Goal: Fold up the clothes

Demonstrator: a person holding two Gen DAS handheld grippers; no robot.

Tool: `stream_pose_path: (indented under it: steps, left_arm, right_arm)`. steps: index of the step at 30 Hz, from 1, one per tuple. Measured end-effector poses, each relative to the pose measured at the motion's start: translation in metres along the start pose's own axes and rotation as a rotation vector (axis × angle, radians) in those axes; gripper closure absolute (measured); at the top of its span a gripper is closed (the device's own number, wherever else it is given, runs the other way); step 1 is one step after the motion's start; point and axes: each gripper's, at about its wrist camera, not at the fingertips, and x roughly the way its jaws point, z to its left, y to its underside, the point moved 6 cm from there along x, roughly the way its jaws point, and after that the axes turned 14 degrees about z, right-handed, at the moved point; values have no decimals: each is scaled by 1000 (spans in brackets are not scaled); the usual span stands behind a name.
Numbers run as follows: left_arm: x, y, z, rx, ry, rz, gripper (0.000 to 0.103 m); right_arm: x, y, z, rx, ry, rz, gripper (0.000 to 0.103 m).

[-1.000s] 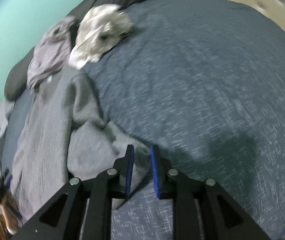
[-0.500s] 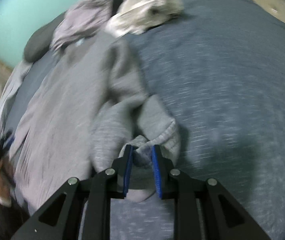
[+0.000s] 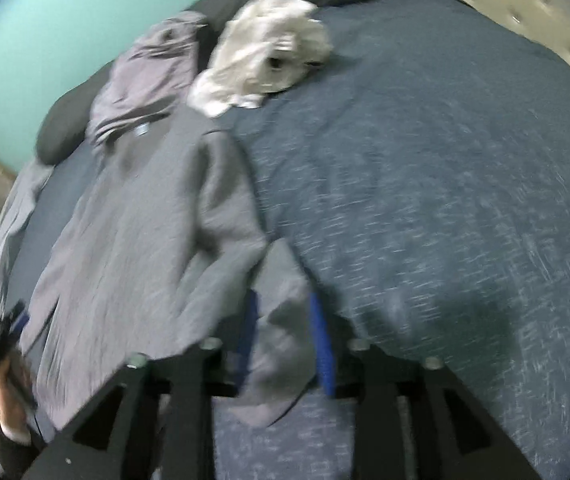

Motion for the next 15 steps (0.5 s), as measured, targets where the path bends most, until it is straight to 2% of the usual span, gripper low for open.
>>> stream_pose_path:
  steps: [3,8,9,12,15]
  left_arm:
    - [1,0,0,1,-2,2,0]
    - [3,-1,0,6,-6,6,0]
    - [3,-1,0,6,-6,7,0]
    - [4,-1,1,7,-7,9,0]
    - [3,0,-1,13,-15,6,0]
  right_arm:
    - [12,-3,-11,39,-3,44,63]
    - [35,-2,-8,27,-11,118,63]
    - [39,-1,-6,13,-5,131,75]
    - [39,1,-2,-16,8,137,92]
    - [21,-1,-11,-9,9,96,96]
